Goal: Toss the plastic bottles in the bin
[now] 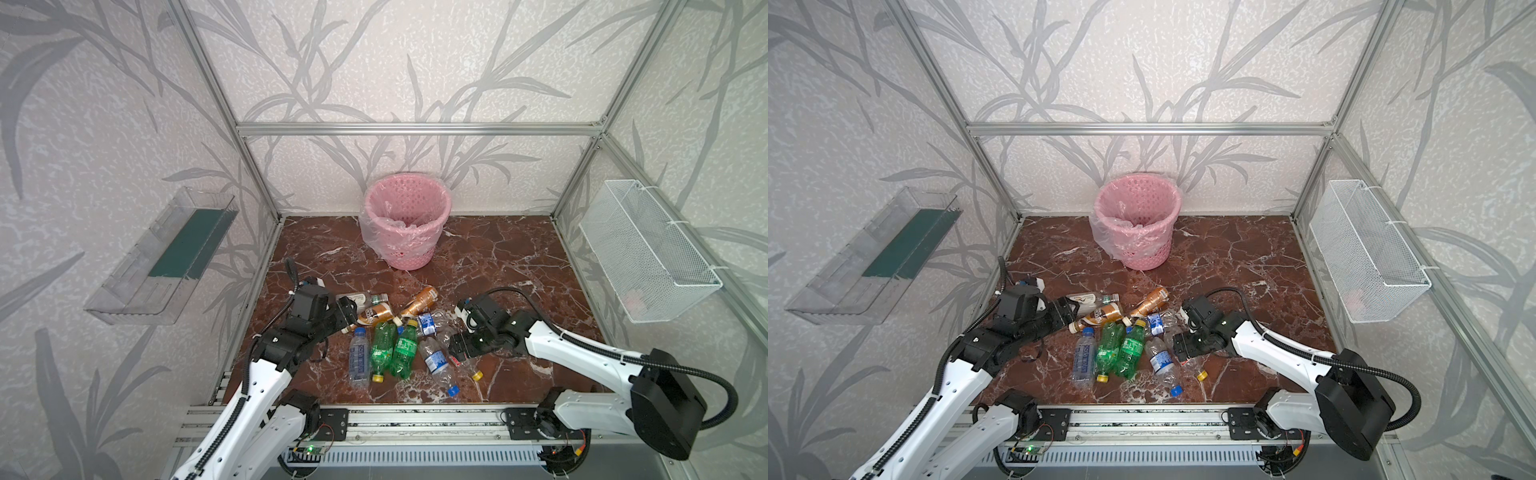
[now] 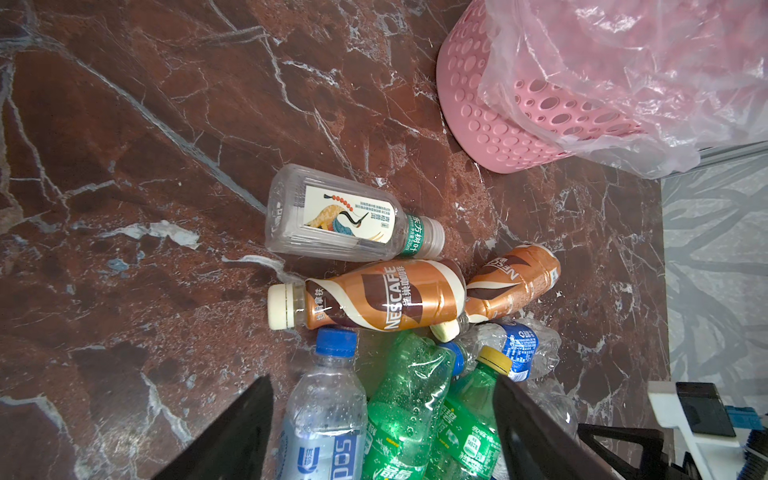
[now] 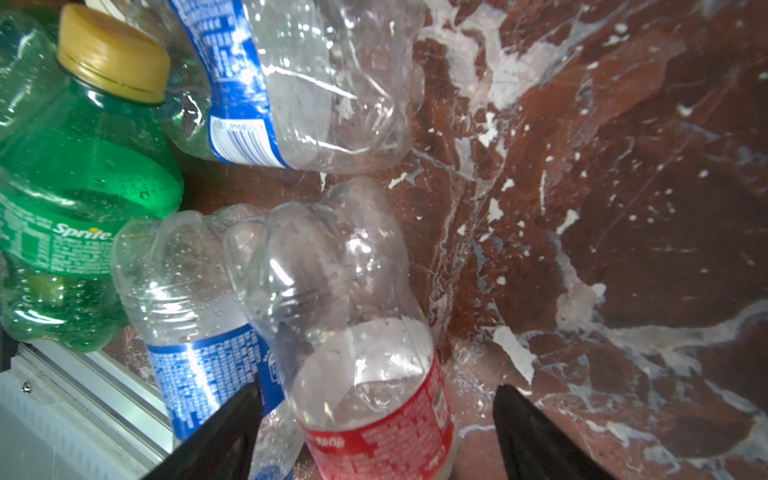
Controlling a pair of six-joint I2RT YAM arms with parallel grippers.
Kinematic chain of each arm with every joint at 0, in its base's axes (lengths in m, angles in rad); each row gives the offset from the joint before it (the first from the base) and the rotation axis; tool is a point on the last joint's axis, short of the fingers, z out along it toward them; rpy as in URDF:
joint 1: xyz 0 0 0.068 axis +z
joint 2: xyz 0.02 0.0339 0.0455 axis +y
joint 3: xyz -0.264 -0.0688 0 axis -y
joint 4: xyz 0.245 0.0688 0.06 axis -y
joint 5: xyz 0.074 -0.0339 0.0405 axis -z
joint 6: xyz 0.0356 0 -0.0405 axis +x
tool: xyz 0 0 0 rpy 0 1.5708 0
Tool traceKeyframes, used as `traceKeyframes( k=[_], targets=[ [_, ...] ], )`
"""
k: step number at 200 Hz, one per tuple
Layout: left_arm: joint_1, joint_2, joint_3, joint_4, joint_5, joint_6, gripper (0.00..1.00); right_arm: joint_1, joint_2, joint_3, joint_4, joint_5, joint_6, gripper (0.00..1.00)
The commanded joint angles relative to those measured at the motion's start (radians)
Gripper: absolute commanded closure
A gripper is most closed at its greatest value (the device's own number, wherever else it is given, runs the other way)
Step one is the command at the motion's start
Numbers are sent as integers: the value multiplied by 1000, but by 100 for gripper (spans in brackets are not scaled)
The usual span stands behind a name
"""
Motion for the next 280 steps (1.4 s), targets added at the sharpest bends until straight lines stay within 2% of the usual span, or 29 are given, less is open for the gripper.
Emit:
traceKeyframes(
  k=[1, 92, 150, 207, 280],
  targets=[
    [4, -16, -18, 0, -2, -15, 17, 9, 20, 16, -33, 10, -16, 13],
    [4, -18, -30, 1, -2, -21, 17, 11, 62, 12, -72, 93, 30, 22],
    [3, -16, -34, 8, 2, -23, 18, 10, 63, 9, -79, 115, 50, 34],
    [3, -17, -41, 14, 4, -26, 18, 10, 6, -6, -72, 137, 63, 42],
    [4, -10, -48, 20, 4, -30, 17, 7, -55, -8, -54, 145, 86, 46]
  ],
)
